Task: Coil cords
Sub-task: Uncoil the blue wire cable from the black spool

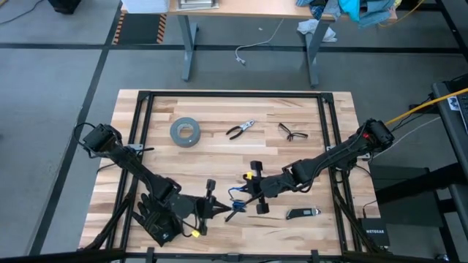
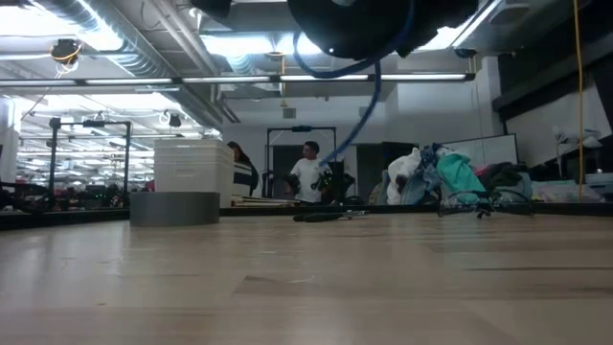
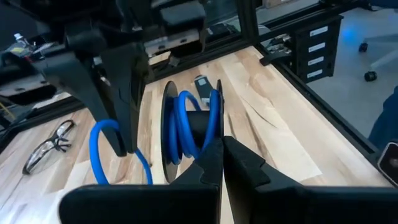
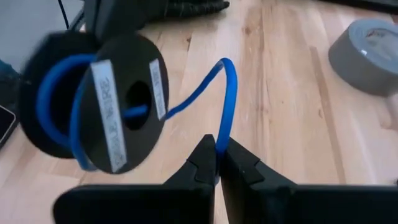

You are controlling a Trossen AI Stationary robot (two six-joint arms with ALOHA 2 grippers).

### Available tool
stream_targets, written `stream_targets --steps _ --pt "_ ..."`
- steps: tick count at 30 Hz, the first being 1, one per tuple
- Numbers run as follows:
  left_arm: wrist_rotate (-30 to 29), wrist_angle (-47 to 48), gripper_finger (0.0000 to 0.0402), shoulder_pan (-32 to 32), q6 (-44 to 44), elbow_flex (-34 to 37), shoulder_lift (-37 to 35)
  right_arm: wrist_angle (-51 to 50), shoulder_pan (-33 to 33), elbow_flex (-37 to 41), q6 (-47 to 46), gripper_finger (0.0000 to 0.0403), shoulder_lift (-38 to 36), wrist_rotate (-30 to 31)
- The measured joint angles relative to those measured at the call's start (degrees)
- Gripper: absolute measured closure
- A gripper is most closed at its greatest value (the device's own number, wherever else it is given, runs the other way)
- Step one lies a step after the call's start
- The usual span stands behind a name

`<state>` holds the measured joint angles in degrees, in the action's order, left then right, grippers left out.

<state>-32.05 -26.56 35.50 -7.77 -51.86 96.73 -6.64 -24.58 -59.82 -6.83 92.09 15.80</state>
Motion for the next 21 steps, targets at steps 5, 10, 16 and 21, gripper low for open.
stream_targets --steps 5,10,16,21 --pt "-1.34 0.10 0.0401 -0.02 0.01 0.00 0.00 0.10 -0.02 1.59 -1.90 0.0394 0.00 -0.01" --pt "-2.65 0.40 0.0401 0.00 -0.01 0.00 0.00 0.03 -0.13 3.10 -3.69 0.0394 0.00 -0.01" --pt "-4.11 1.28 0.0401 0.09 0.25 0.00 0.00 -0.51 -0.20 4.01 -5.72 0.0394 0.00 -0.01" --pt "-5.73 6.26 0.0401 0.61 2.22 0.00 -0.37 -4.58 -0.20 4.10 -7.63 0.0394 0.00 0.00"
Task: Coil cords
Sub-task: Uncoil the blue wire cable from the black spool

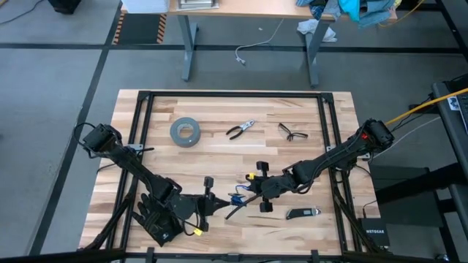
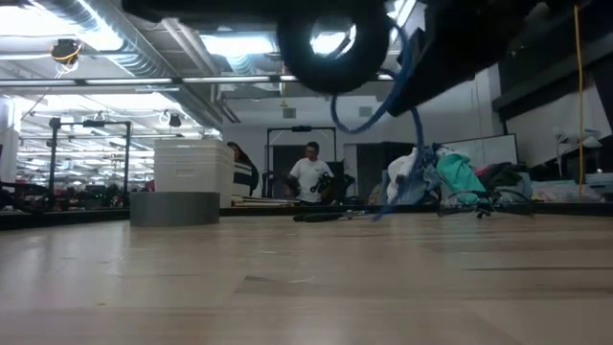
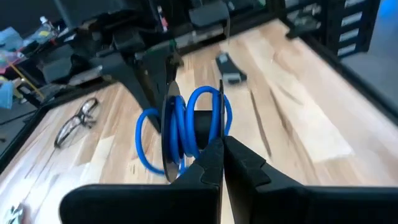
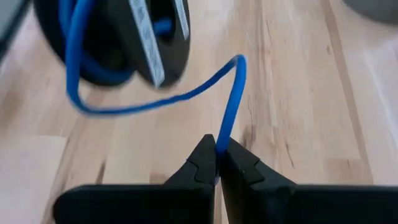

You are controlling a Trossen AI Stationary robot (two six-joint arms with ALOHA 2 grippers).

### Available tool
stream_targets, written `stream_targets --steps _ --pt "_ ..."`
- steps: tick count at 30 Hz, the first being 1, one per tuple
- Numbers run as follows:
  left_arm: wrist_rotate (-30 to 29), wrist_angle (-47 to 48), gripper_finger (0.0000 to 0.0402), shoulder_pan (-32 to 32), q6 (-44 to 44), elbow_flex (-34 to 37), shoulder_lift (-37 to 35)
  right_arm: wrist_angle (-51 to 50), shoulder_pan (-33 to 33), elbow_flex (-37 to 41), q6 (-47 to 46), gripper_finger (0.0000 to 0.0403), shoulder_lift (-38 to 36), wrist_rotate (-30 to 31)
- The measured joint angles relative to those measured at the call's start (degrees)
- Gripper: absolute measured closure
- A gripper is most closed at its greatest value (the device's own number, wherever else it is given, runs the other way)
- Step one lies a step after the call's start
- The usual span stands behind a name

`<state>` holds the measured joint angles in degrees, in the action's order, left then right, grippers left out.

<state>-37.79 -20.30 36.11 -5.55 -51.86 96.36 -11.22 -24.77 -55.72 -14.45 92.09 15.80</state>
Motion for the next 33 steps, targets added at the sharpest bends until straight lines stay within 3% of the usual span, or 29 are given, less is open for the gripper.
stream_targets --steps 20,25,33 --pt "-4.43 21.26 0.0401 2.06 17.50 0.00 -2.73 -4.48 -4.04 0.00 -3.33 0.0394 0.00 -4.89" --pt "-4.41 24.50 0.0401 2.08 20.98 0.00 -2.73 -7.09 -5.50 -1.54 -3.32 0.0394 0.00 -8.39" --pt "-2.85 24.83 0.0401 2.06 22.33 0.01 -2.71 -11.94 -7.69 -7.98 -2.62 0.0393 0.00 -7.48"
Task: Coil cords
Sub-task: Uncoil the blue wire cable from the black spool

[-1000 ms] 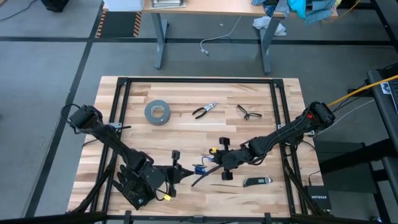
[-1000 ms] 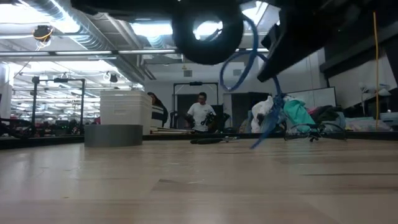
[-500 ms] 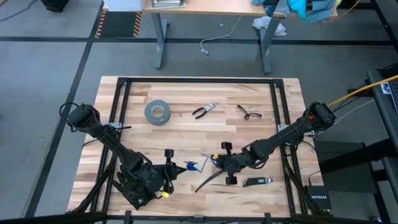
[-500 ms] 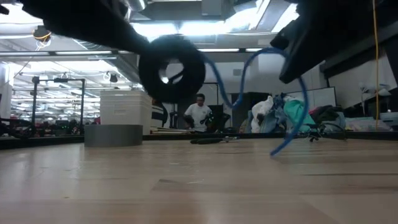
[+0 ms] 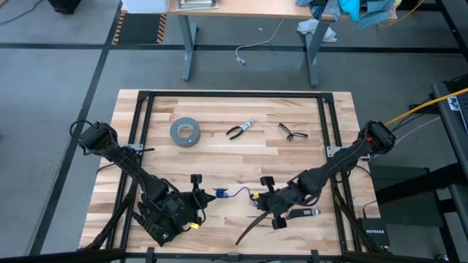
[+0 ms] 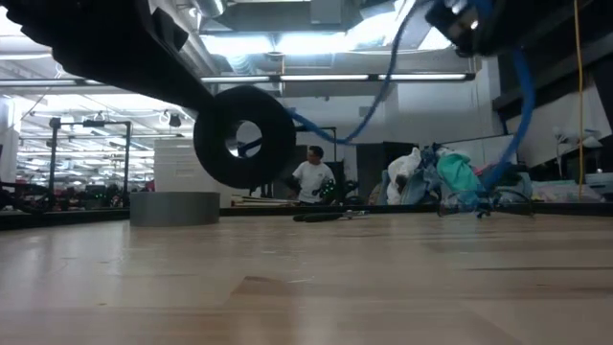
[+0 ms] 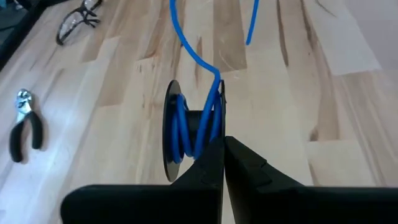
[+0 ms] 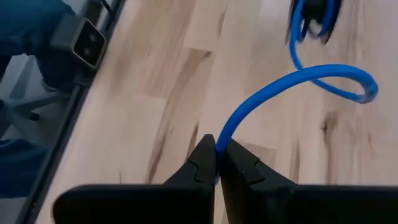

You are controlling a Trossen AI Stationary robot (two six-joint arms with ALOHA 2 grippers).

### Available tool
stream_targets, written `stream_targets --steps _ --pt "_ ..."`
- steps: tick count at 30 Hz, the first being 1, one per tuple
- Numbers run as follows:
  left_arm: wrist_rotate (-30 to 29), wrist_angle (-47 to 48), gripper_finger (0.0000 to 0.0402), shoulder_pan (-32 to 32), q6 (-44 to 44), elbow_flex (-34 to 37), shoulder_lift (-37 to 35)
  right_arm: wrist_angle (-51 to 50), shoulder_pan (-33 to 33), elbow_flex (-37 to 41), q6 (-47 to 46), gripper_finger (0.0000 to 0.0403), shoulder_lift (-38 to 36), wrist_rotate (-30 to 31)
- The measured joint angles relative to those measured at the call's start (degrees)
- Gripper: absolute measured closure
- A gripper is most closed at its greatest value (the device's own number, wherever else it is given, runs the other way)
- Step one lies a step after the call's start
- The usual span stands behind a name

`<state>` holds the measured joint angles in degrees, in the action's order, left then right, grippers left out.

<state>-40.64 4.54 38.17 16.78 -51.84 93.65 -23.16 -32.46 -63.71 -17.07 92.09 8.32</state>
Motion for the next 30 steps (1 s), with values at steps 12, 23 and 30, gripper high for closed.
stream_targets --steps 12,23,30 --pt "4.59 -1.22 0.0401 -0.02 0.62 -0.01 0.00 -9.72 -1.80 -12.93 5.55 0.0393 0.00 8.40" --pt "10.88 -13.34 0.0401 0.00 -6.45 -0.01 0.24 -9.95 -2.46 -16.28 10.17 0.0393 0.00 12.68" --pt "12.23 -17.58 0.0401 0.02 -8.55 -0.01 0.26 -5.53 -2.46 -16.28 14.73 0.0393 0.00 15.26"
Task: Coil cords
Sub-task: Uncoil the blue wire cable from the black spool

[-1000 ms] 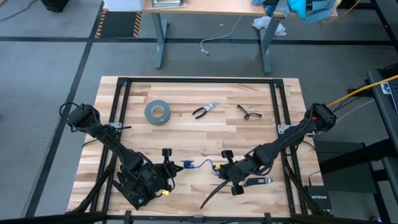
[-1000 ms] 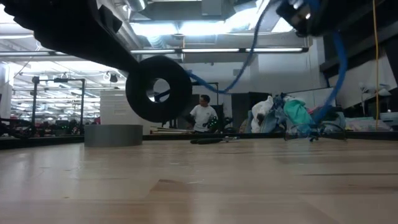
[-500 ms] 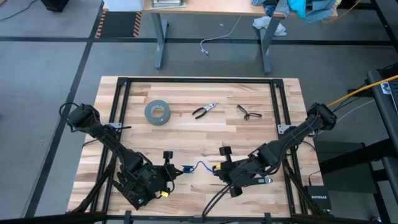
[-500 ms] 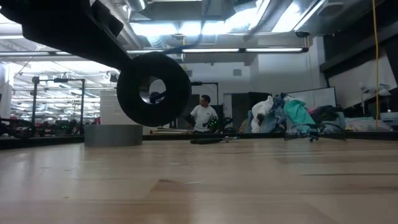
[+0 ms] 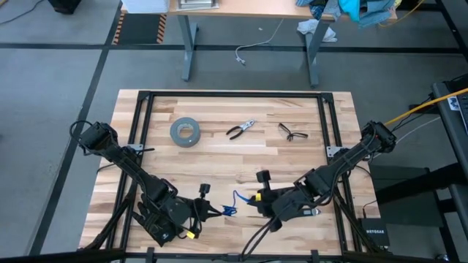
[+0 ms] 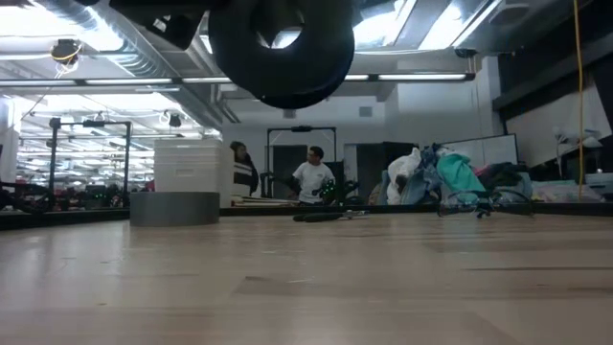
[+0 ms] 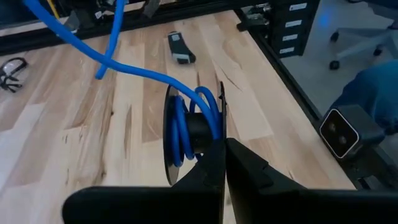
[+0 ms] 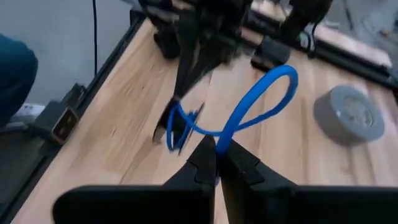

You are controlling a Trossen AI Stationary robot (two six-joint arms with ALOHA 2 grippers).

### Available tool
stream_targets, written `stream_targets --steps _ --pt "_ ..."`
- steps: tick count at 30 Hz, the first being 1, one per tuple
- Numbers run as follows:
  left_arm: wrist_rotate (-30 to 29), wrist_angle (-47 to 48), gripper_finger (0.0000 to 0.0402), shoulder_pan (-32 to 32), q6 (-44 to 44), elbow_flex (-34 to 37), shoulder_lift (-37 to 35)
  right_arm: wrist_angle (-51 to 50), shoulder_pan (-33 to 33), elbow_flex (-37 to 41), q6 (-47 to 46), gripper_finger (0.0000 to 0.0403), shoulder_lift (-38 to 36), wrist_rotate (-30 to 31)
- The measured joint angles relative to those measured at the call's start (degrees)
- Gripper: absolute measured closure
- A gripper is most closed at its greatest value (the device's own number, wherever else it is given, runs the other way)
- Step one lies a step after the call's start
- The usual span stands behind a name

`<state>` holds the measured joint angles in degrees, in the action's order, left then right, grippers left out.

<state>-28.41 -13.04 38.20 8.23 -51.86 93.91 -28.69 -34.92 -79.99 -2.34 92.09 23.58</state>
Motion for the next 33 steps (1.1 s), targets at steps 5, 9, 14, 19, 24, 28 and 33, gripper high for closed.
stream_targets --steps 5,9,14,19,24,28,33 --pt "2.19 -1.03 0.0401 0.00 -1.35 0.00 0.03 3.37 0.04 0.00 4.11 0.0393 0.00 2.75" --pt "4.37 -6.29 0.0401 0.02 -4.84 0.00 0.49 3.80 0.07 0.00 4.83 0.0393 0.00 4.97" --pt "7.14 -12.57 0.0401 0.02 -9.57 0.00 2.24 5.24 0.07 0.00 5.55 0.0393 0.00 6.44" --pt "8.58 -13.53 0.0401 0.02 -10.15 0.00 2.41 6.53 0.07 0.93 4.90 0.0393 0.00 7.43" --pt "10.68 -17.68 0.0401 0.02 -12.86 0.00 2.43 8.94 1.54 2.87 3.89 0.0393 0.00 7.54" --pt "14.35 -21.66 0.0401 0.07 -14.99 0.00 2.43 9.25 3.19 4.26 2.71 0.0393 0.00 6.43" --pt "17.73 -24.88 0.0401 0.09 -17.01 0.00 2.43 13.63 4.87 7.21 2.66 0.0393 0.00 2.67"
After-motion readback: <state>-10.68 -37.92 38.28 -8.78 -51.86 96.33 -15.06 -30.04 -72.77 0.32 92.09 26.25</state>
